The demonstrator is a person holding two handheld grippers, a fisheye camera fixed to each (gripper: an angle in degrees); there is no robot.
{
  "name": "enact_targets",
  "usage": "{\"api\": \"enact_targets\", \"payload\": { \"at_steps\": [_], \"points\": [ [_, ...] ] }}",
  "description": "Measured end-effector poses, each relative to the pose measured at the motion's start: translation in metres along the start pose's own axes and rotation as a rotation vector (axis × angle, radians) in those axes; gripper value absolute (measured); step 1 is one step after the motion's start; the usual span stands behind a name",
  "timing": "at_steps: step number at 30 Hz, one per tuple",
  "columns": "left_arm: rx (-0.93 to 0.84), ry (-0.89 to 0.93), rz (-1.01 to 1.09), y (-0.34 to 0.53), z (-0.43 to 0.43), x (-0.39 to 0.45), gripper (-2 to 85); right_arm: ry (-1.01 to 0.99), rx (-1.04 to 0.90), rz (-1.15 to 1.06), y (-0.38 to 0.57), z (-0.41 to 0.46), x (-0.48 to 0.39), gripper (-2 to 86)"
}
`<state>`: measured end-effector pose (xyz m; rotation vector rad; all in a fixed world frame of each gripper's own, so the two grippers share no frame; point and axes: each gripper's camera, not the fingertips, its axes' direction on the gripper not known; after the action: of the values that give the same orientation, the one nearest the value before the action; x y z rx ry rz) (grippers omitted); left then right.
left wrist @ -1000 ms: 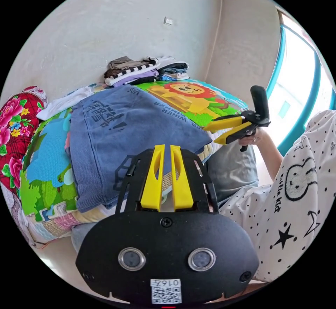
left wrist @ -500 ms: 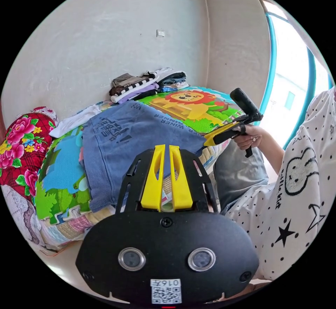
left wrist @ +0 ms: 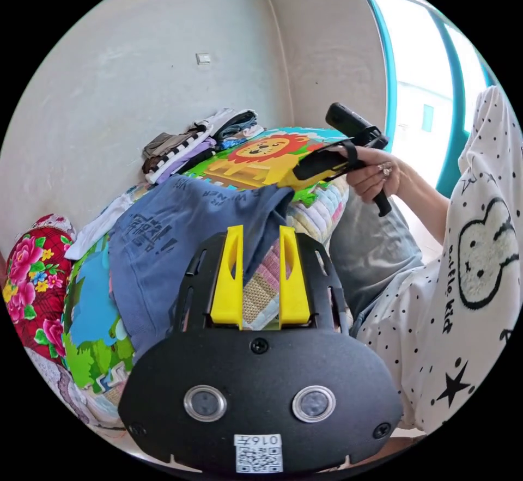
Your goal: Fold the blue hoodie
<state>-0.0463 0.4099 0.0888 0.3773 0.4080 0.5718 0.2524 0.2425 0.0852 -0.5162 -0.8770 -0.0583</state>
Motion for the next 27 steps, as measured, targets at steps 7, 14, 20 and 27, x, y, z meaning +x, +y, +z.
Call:
{"api": "enact_targets", "payload": {
  "at_steps": [7, 14, 20, 27],
  "points": [
    [-0.107, -0.209, 0.026, -0.028, 0.010, 0.012, 14.6, 0.037, 0.011, -0.082, 0.003, -0.001, -0.040, 0.5],
    [-0.189, -0.348, -0.019, -0.045, 0.003, -0.015, 4.1, 0.012, 0.013, -0.084, 0.013, 0.000, -0.071, 0.6],
    [-0.299, 0.004, -0.099, -0.091, -0.006, -0.080, -0.2, 0.159, -0.028, -0.363, 0.036, 0.013, -0.123, 2.2],
    [-0.414, 0.091, 0.026, -0.153, 0.003, -0.097, -0.6, 0.573, -0.061, -0.845, 0.082, 0.060, -0.235, 14.8]
  ]
}}
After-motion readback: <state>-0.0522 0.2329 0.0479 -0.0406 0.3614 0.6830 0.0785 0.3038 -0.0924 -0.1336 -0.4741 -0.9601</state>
